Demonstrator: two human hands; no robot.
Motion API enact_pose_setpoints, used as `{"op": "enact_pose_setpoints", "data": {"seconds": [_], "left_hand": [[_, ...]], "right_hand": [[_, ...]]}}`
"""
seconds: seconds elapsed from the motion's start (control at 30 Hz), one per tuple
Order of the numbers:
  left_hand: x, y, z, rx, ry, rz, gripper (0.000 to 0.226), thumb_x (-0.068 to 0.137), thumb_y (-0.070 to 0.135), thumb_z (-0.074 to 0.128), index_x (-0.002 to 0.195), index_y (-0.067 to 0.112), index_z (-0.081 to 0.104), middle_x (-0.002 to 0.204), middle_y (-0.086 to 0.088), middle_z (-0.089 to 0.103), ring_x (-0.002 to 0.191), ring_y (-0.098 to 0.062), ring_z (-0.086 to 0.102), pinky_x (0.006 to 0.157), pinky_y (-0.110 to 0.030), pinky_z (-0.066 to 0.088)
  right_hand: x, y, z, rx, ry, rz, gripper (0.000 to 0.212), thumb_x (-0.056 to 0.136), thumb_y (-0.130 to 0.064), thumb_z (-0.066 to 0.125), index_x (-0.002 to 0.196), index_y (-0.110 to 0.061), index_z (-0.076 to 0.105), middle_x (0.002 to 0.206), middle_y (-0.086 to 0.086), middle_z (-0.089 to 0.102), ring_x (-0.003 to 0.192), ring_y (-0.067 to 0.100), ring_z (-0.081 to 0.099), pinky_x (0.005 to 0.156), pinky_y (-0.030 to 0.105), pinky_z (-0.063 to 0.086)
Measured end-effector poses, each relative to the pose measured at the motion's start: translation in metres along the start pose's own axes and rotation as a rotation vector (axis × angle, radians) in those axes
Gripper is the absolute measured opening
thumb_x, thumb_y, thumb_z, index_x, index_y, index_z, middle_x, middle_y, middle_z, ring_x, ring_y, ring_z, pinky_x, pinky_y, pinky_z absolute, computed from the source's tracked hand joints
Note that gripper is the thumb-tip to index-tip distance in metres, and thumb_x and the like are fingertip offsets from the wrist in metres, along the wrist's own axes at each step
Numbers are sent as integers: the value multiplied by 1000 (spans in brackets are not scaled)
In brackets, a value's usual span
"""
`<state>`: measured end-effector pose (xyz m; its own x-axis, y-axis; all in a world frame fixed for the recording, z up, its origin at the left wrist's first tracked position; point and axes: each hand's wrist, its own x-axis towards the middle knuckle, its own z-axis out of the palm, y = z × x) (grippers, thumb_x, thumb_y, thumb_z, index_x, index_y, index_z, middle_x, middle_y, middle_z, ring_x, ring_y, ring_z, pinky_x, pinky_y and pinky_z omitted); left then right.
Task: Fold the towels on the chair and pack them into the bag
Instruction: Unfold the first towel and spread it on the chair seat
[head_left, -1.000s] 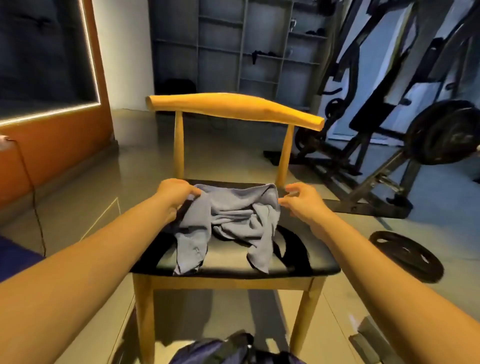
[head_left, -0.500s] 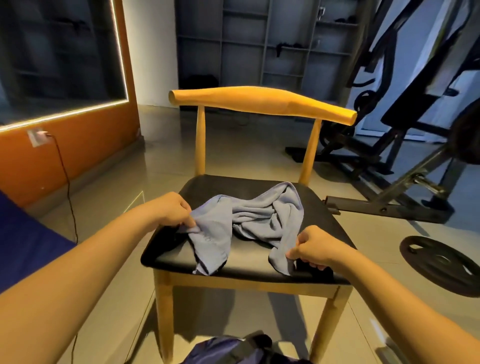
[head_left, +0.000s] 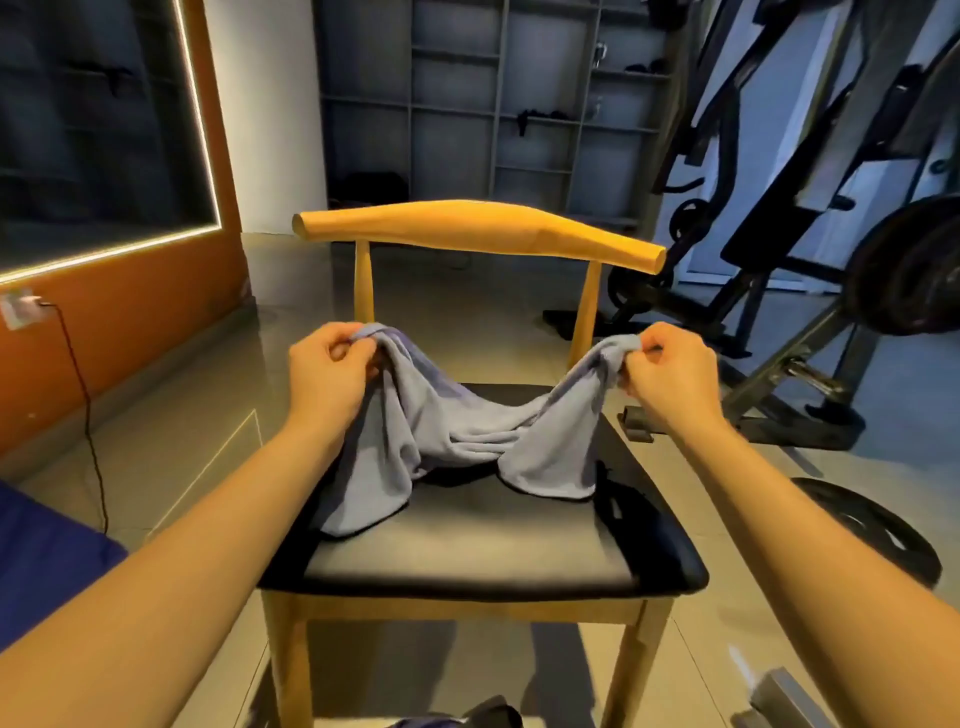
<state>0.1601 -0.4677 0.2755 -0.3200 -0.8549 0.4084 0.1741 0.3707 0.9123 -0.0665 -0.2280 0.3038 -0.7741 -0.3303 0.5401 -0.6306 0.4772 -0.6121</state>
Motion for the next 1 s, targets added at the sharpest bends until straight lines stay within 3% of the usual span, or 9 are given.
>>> {"op": "enact_pose_setpoints", "data": {"seconds": [0.1,0.23,0.37,0.47,0.6,0.67,0.77,0.9,1.0], "left_hand": [[0,40,4,-6,163,280,8,100,18,63,106,20,69,96,3,72,91,-2,69,83,-16,55],[-9,51,0,61,44,369,9,98,13,65,104,19,68,98,5,72,93,-1,69,83,-16,57],[-18,-8,-15,579,-335,202,24,88,8,67,79,29,73,75,6,72,70,-9,64,67,-34,50],[-26,-17,-16,698,-411,134,29,86,8,62,71,29,75,67,6,70,67,-16,63,65,-33,50],[-38,-10,0,594,-262,238,20,90,11,65,77,23,75,72,3,71,68,-14,63,64,-28,47],[-44,-5,9,457,-217,256,17,92,9,68,99,25,71,82,3,73,74,-9,66,67,-16,50],[-51,7,25,250,-198,33,41,90,3,70,124,23,57,83,-5,74,69,-6,66,61,-7,46],[-57,18,40,-82,-292,-410,15,84,-6,68,90,7,72,75,-7,73,70,-20,66,57,-21,53],[-70,19,45,-143,-415,-513,3,88,4,74,89,5,72,79,-11,74,66,-18,70,55,-21,55]], "right_hand": [[2,-33,-21,119,196,-375,9,103,-18,56,98,-13,62,73,0,61,62,8,54,55,25,41],[-29,-16,-18,-79,96,-590,7,96,-14,66,102,-14,64,72,8,65,62,30,59,54,33,40],[-53,30,2,-181,-231,-337,13,90,-12,61,87,-22,68,68,1,64,67,29,62,58,32,38],[-58,41,11,-16,-124,-129,27,97,-27,57,72,-23,65,64,-3,66,64,20,64,63,41,54],[-59,38,17,139,-43,75,16,90,-19,66,74,-18,66,64,1,68,60,24,68,61,48,60],[-54,25,9,297,-14,173,6,87,-6,67,88,-12,66,68,5,68,61,26,69,58,43,61],[-48,-2,-10,610,78,262,24,88,-1,71,108,-10,61,78,6,71,70,22,72,59,30,61],[-60,-33,-4,751,-116,307,8,88,2,68,90,-6,69,81,16,72,75,28,71,74,42,62],[-75,-31,9,714,-256,349,14,89,-3,69,76,-10,71,73,11,70,73,29,69,71,43,62]]}}
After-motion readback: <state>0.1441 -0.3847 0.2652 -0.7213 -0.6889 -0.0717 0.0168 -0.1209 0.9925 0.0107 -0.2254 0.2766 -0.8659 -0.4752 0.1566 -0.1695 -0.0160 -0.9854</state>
